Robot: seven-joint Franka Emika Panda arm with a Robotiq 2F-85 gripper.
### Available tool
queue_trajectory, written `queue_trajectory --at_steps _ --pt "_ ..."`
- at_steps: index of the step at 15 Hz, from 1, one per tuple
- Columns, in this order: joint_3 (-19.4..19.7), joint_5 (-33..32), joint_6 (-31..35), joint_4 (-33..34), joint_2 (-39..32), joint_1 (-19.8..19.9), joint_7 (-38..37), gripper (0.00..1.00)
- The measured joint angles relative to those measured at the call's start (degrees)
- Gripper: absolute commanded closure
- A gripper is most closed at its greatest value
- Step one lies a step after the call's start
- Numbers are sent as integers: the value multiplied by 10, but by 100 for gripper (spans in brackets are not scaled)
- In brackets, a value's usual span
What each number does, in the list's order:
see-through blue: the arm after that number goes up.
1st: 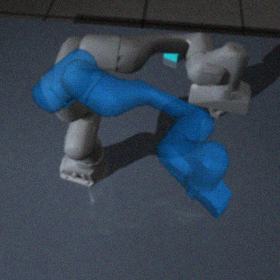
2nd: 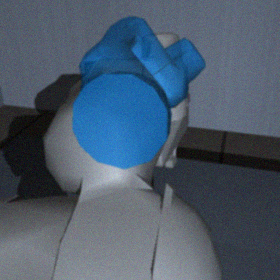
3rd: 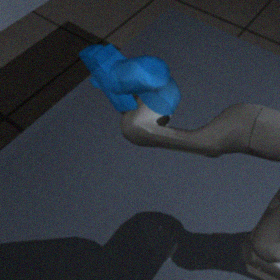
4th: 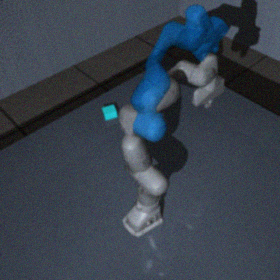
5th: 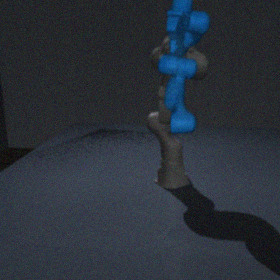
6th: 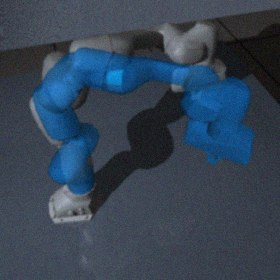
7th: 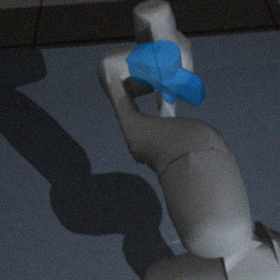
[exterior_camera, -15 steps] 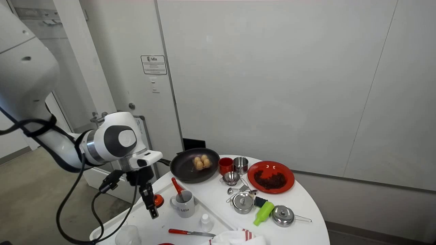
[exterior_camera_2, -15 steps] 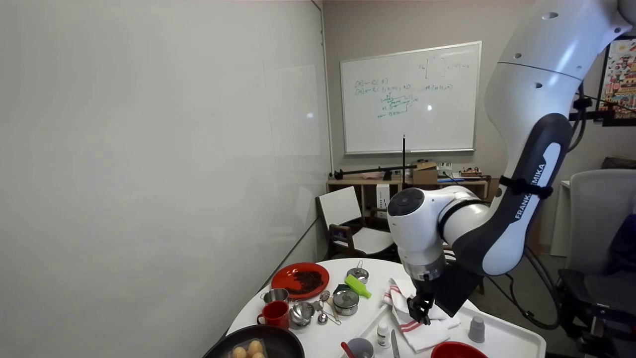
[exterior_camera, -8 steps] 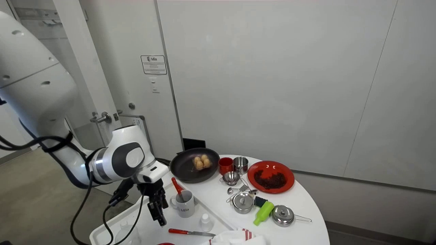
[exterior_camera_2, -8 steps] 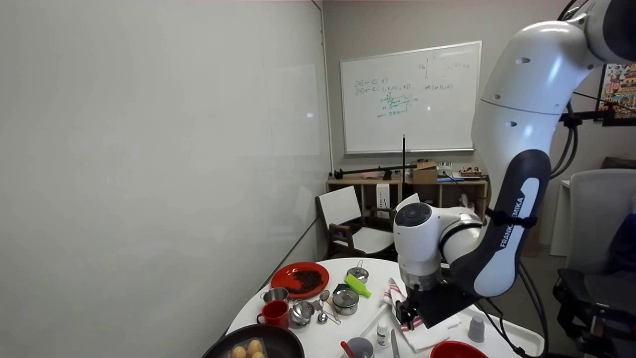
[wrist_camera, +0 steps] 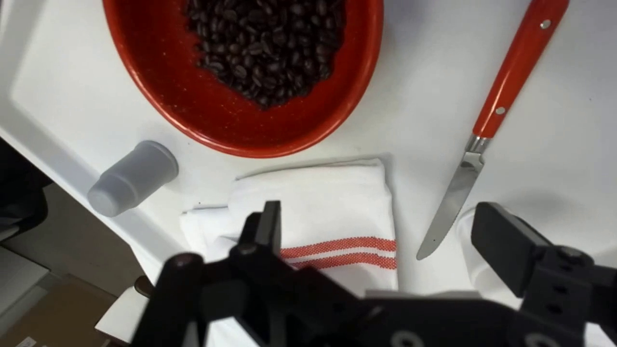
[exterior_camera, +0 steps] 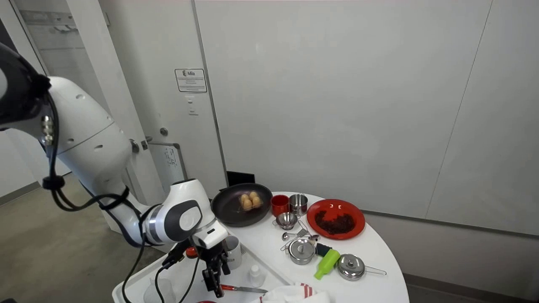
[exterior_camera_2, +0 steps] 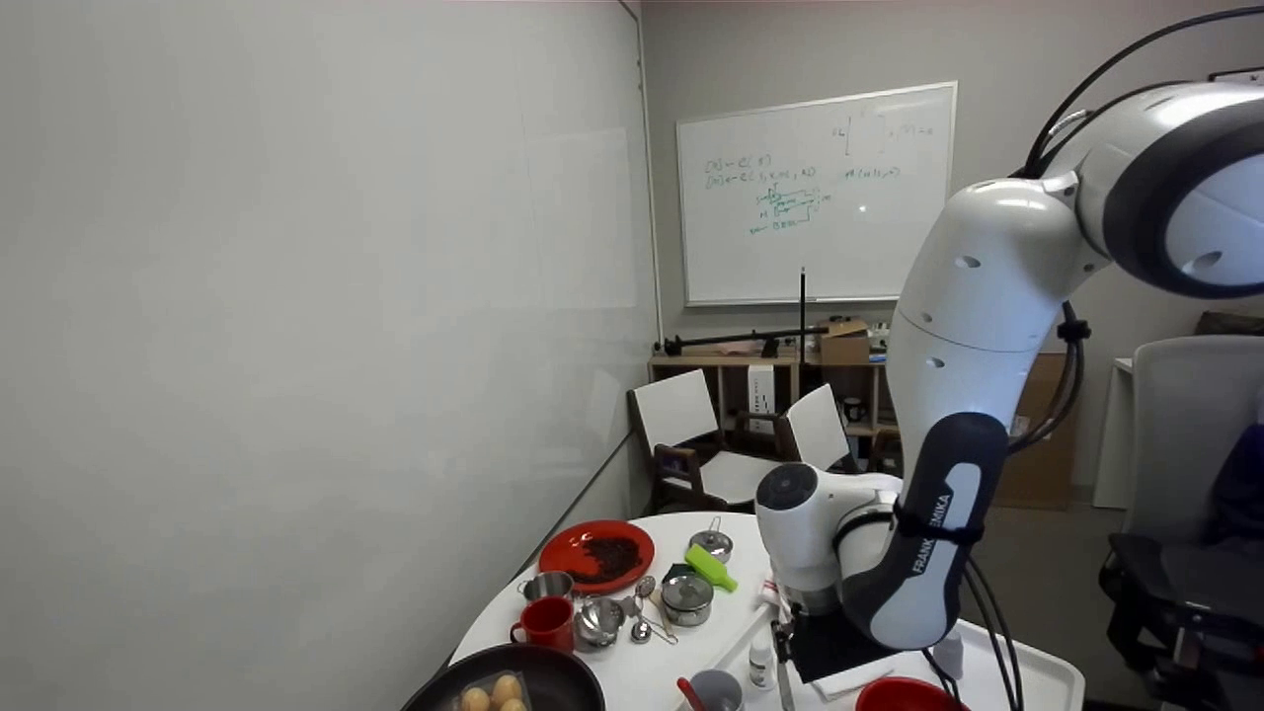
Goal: Move the knife to the left of the white cup
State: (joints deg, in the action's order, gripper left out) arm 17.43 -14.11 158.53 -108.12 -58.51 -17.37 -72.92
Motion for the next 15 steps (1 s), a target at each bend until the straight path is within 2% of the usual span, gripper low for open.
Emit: queue_trajectory --at_steps 5,10,13,15 --pt "0 7 1 9 -12 -1 8 0" --pt "-25 11 77 -1 -11 7 74 0" --pt "-34 36 113 -6 -11 9 114 0" --pt "-63 66 115 -5 -11 33 156 0"
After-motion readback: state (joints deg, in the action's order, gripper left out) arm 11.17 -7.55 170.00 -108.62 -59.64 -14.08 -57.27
